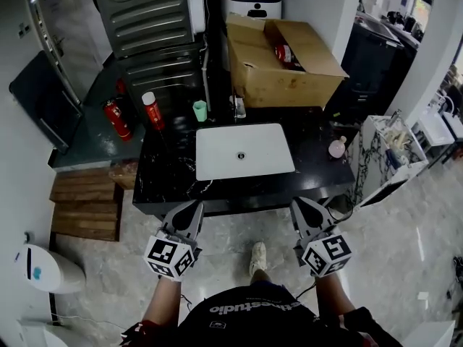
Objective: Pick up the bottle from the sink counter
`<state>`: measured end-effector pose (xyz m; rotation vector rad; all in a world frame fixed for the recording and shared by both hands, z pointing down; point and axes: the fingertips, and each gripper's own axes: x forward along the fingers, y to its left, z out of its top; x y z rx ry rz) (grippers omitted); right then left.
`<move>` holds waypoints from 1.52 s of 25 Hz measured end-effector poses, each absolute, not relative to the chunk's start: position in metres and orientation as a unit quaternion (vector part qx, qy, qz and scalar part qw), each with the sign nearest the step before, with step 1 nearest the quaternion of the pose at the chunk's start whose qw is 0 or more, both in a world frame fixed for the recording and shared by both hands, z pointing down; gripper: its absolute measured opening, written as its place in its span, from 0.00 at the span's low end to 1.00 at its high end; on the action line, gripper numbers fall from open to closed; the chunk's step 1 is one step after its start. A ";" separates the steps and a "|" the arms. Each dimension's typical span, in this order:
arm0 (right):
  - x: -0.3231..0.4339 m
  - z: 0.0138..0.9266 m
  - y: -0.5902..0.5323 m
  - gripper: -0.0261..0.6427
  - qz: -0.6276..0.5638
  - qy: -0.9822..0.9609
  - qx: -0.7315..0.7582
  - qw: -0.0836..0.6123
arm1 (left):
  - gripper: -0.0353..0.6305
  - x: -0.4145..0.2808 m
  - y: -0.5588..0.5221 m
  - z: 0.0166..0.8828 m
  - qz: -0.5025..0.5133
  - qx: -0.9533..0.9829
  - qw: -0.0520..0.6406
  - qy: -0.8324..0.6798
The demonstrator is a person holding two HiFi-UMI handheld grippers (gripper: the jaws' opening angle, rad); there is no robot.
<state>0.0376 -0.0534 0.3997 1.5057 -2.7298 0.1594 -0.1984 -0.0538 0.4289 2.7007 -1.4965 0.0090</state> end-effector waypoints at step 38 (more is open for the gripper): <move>0.323 0.484 -0.357 0.33 0.070 -0.750 0.657 0.035 | 0.08 0.070 -0.392 0.456 0.053 0.950 0.039 -0.304</move>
